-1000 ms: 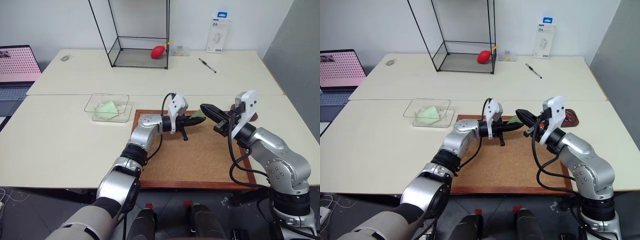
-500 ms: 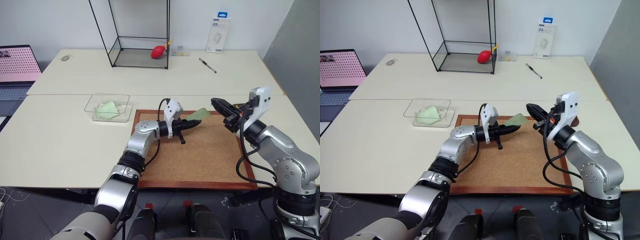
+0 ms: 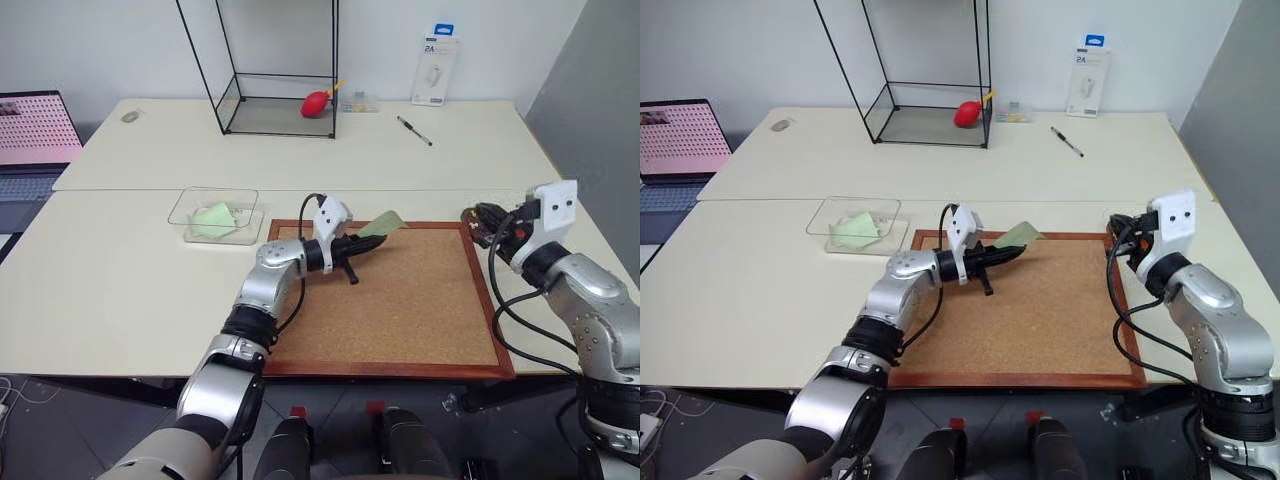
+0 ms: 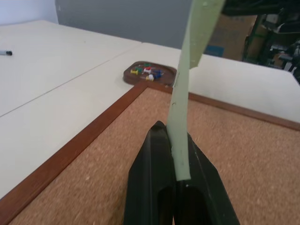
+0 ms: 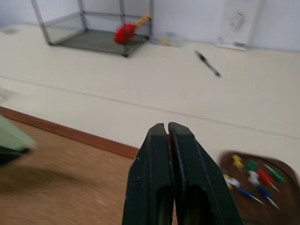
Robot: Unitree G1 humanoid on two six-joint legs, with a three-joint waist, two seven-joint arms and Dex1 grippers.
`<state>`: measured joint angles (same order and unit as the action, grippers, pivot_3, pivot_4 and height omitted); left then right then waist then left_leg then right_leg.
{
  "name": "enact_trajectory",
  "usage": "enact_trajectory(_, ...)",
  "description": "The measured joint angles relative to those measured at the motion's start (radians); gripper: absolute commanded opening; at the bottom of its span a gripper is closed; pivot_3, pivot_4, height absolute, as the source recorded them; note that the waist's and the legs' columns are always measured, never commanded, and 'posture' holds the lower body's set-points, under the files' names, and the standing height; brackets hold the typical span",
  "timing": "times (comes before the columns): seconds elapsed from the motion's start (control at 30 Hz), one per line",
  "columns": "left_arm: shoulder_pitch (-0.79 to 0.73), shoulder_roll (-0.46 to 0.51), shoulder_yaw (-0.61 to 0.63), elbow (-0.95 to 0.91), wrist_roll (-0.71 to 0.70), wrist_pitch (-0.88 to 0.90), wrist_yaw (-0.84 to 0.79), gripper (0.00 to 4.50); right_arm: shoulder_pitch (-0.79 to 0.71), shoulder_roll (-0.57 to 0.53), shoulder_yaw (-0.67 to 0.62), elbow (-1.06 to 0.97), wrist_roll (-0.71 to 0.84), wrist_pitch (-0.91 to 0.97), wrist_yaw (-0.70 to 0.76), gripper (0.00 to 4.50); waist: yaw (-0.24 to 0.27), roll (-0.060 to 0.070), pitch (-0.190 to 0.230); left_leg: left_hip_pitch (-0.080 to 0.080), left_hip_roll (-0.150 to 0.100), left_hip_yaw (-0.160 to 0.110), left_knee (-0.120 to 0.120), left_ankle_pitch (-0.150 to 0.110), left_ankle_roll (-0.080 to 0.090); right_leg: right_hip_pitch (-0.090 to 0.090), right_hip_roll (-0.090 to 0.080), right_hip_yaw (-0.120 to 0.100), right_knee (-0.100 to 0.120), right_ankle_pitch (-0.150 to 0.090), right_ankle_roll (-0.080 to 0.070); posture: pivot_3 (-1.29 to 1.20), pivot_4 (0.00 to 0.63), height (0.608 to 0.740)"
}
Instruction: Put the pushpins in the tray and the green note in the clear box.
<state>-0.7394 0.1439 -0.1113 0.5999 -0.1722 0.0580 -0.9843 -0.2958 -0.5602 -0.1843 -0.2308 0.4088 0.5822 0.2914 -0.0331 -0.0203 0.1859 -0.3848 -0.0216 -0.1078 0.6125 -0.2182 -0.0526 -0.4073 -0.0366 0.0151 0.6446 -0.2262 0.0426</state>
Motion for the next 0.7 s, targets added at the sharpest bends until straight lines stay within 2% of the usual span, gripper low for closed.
enact_trajectory(0.13, 0.02, 0.019, -0.009, -0.047, 0.029, -0.026, 0.038, 0.01, -0.035, 0.004, 0.053, 0.214, -0.139, -0.12, -0.011, 0.0, 0.001, 0.0, 0.0, 0.0, 0.0, 0.001, 0.0, 0.0, 0.0, 0.0, 0.0, 0.001, 0.0, 0.0, 0.0, 0.0, 0.15, 0.74)
enact_trajectory(0.3, 0.037, 0.03, -0.017, -0.076, 0.038, -0.027, 0.055, 0.01, -0.116, 0.022, 0.079, 0.42, -0.232, -0.242, -0.015, 0.0, 0.0, 0.0, 0.0, 0.0, 0.0, 0.001, 0.0, 0.0, 0.0, 0.0, 0.0, 0.001, 0.0, 0.0, 0.0, 0.0, 0.15, 0.74)
enact_trajectory(0.5, 0.043, 0.032, -0.031, -0.095, 0.039, -0.027, 0.058, 0.0, -0.188, 0.05, 0.087, 0.62, -0.289, -0.36, -0.014, 1.27, 0.0, 0.0, 0.0, 0.0, 0.0, 0.001, 0.0, 0.0, 0.0, 0.0, 0.0, 0.001, 0.0, 0.0, 0.0, 0.0, 0.15, 0.74)
enact_trajectory(0.7, 0.048, 0.039, -0.032, -0.099, 0.039, -0.027, 0.059, 0.0, -0.225, 0.054, 0.083, 0.699, -0.309, -0.422, -0.014, 2.62, 0.0, 0.0, 0.0, 0.0, 0.0, 0.001, 0.0, 0.0, 0.0, 0.0, 0.0, 0.001, 0.001, 0.0, 0.0, 0.0, 0.15, 0.74)
